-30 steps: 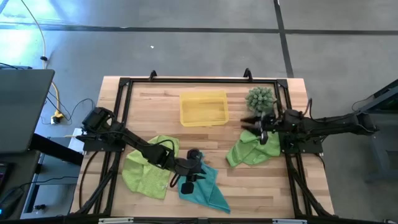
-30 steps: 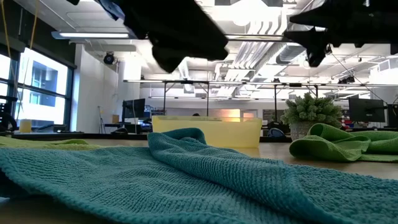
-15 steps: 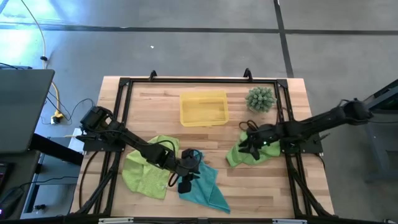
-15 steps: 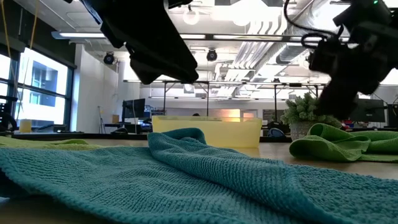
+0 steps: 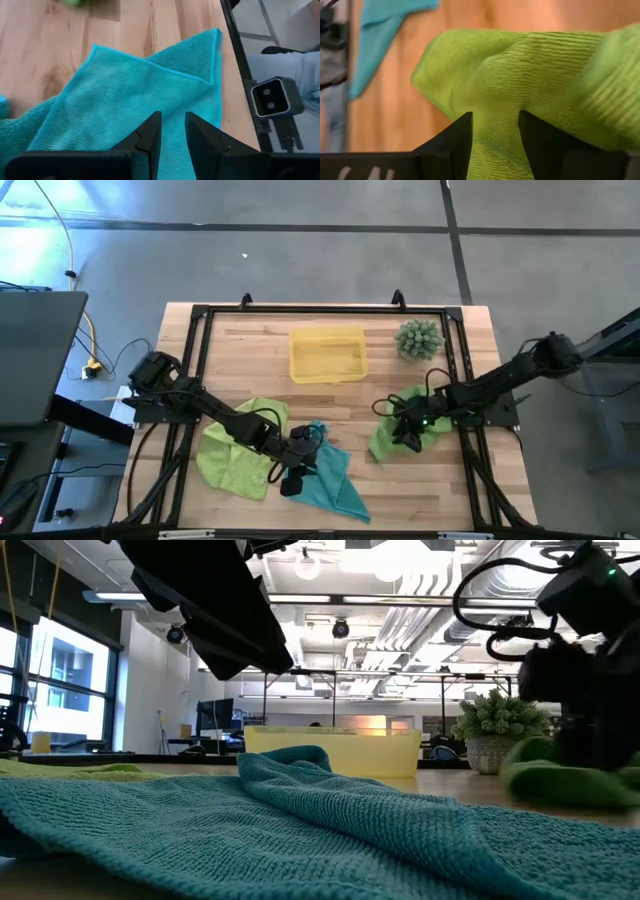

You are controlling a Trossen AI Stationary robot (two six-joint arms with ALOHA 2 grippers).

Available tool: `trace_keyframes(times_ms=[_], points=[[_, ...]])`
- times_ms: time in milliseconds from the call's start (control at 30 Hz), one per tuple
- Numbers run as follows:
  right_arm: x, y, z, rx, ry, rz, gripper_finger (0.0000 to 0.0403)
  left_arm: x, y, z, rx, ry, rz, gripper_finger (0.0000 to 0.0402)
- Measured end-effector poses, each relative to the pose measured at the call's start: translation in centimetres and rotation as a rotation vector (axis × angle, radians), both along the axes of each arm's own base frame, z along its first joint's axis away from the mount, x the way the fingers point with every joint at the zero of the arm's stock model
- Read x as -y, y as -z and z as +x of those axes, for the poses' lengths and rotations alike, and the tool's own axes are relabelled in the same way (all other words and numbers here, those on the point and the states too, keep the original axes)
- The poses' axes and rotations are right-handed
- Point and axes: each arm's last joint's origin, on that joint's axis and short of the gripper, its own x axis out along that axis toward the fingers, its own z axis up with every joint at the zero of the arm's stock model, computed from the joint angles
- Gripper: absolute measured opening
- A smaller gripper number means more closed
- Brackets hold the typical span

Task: Roll microfiber towels into tight, uniform cylinder then place into a basket
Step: Fold the blue microfiber cloth

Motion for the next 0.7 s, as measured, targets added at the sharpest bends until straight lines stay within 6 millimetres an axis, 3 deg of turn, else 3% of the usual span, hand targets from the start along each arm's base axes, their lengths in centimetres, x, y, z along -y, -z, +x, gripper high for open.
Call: trace_keyframes(times_ms=[267, 500, 700], points=[[-2.3, 0.1, -1.3, -0.206, -0.097, 0.264, 0.0156, 0.0, 0.3, -0.3, -0.046, -0.007, 0.003, 0.0076], [-4.0, 0.1, -2.5, -0.402, -0.113, 0.405, 0.0156, -0.4, 1.3, -1.5, -0.211, -0.069, 0.010, 0.0076], [-5.0, -1.3, -1.7, -0.266, -0.217, 0.518, 0.0156, -0.9, 2.1, -2.9, -0.389, -0.165, 0.016, 0.0076]])
